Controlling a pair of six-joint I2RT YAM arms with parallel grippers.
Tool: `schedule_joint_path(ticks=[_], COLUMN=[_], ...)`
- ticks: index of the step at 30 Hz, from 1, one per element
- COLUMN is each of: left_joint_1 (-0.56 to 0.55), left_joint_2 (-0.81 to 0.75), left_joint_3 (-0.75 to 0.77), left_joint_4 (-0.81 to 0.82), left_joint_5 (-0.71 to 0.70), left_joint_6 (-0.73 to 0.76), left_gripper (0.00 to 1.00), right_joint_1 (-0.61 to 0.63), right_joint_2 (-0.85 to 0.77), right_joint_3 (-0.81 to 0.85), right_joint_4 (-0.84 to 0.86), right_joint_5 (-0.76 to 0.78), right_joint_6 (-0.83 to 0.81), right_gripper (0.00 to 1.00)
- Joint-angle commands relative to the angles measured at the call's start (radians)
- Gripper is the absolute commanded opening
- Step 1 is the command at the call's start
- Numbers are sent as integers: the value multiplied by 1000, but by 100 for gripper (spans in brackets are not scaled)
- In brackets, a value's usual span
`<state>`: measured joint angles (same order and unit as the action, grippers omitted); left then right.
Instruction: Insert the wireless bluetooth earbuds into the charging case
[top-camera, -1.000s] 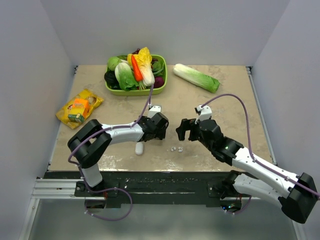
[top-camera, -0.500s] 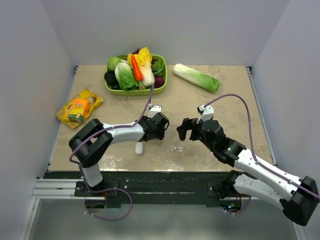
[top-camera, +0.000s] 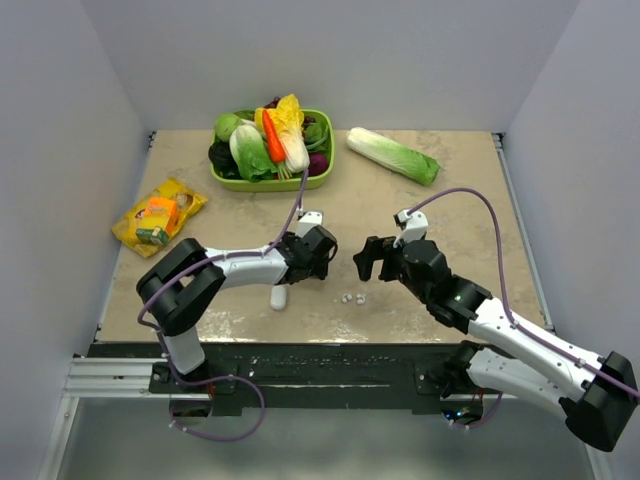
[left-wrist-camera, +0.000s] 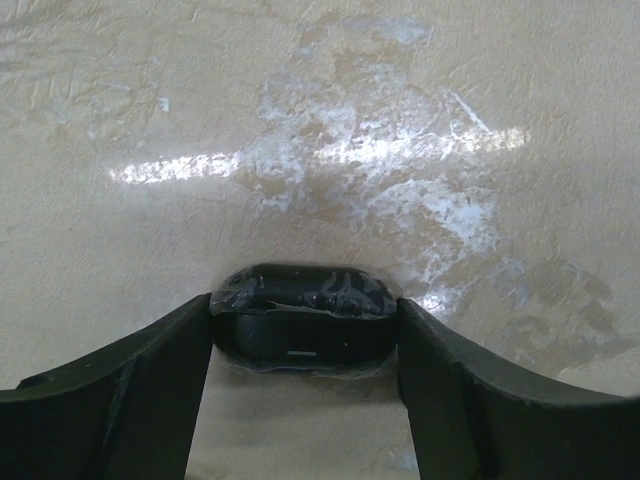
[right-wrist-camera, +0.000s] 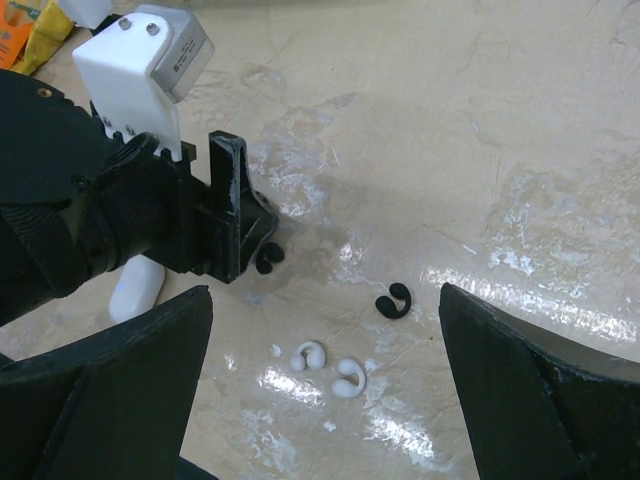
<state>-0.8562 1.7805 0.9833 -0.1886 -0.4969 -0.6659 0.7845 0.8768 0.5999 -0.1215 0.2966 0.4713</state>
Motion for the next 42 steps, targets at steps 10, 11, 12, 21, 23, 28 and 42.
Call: schedule_joint_path(ticks=[10,11,12,21,23,28,42], left_joint_1=[-4,-3,-3,-6,-6,-6,-15], left_joint_2=[-458,-484,-528,-521,-514,-492,-494], left_joint_3=[-357,-403,-511,-837,-860,-838,-787], left_joint_4=[639,719,911,1576,1639,1677,1597], left_joint_5=[26,119,170,590,658,802,824], left_joint_6=[357,391,431,661,712,784,821], left_gripper=[0,0,0,0,0,0,0], right_joint_1=[-1,-2,-1,-2,-2,-1,18], right_joint_2=[31,36,39,-19,-6,96,197], right_joint_3=[175,173,172,135,141,189,204], right_joint_4=[-41,-37,-32,25,1,-99,2], right_joint_5=[95,82,84,-209,-279,-355,-470], right_joint_6=[1,10,32,-71,-98,-134,-80], right_gripper=[95,93,92,98,98,98,98])
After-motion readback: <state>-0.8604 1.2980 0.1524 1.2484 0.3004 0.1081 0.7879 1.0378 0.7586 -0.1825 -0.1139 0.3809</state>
